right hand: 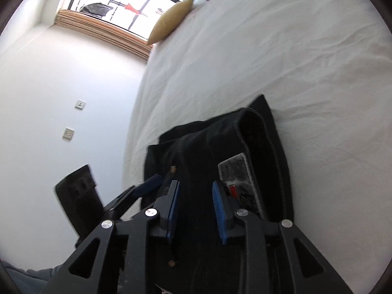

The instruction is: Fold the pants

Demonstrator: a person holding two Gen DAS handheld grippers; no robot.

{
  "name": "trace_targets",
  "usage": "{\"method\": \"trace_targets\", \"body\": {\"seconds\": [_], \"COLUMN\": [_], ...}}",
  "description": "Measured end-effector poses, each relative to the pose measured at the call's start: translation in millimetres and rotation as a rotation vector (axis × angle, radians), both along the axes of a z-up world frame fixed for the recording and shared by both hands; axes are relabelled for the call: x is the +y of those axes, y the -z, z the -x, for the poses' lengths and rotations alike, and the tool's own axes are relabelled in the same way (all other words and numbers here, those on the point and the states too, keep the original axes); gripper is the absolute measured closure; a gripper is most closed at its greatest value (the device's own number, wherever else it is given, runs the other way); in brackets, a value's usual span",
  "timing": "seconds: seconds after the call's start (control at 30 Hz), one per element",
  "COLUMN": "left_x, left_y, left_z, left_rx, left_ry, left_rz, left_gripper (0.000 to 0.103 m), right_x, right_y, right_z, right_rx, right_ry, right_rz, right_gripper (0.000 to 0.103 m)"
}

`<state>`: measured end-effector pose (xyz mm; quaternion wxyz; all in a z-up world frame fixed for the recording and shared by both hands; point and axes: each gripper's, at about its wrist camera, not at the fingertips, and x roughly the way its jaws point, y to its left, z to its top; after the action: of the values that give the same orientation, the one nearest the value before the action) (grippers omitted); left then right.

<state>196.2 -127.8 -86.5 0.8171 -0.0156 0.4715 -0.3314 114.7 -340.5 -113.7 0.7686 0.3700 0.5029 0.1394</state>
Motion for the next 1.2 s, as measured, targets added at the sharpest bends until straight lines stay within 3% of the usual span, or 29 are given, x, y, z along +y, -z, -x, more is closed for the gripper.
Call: {"method": "trace_targets", "body": {"seconds": [0.03, 0.1, 0.2, 0.27, 0.33, 0.37, 0.43, 0.53, 0.67, 0.97, 1.0, 1.1, 1.2], "left_x": [4, 16, 27, 31, 34, 34, 33, 25, 21, 31, 33, 41, 52], "left_y": [-2, -6, -10, -16, -21, -22, -16, 6, 13, 2, 0, -9, -21], "left_z": [3, 10, 24, 34, 45, 49, 52, 54, 60, 65, 68, 74, 86], "left_rx": [-0.001, 0.008, 0.012, 0.008, 0.0, -0.001, 0.001, -0.005, -0.04, -0.042, -0.043, -0.042, -0.069], "left_ry": [-0.004, -0.015, -0.04, -0.067, -0.093, -0.098, -0.1, -0.094, -0.09, -0.096, -0.101, -0.117, -0.128], "left_rz": [0.019, 0.055, 0.066, 0.058, 0.039, 0.023, -0.008, -0.069, -0.106, -0.091, -0.092, -0.096, -0.078], "left_gripper": [0.021, 0.021, 0.021, 0.021, 0.021, 0.02, 0.021, 0.021, 0.021, 0.021, 0.02, 0.02, 0.02], "right_x": [-5, -13, -8, -2, 0, 1, 5, 10, 13, 27, 25, 27, 28], "right_y": [10, 14, 2, -12, -17, -15, -4, 3, -1, -18, -19, -32, -49], "right_z": [2, 12, 27, 40, 53, 58, 62, 69, 75, 86, 87, 96, 108], "right_rx": [0.003, -0.015, -0.018, -0.049, -0.059, -0.053, -0.035, -0.042, -0.052, -0.067, -0.072, -0.106, -0.167], "right_ry": [0.024, 0.054, 0.036, 0.02, 0.034, 0.039, 0.04, 0.052, 0.048, 0.054, 0.056, 0.045, 0.036], "right_rz": [-0.023, -0.098, -0.036, -0.004, 0.006, 0.02, 0.02, 0.074, 0.104, 0.187, 0.187, 0.215, 0.225], "right_gripper": [0.103, 0.103, 0.103, 0.096, 0.081, 0.081, 0.084, 0.1, 0.1, 0.099, 0.095, 0.065, 0.06]}}
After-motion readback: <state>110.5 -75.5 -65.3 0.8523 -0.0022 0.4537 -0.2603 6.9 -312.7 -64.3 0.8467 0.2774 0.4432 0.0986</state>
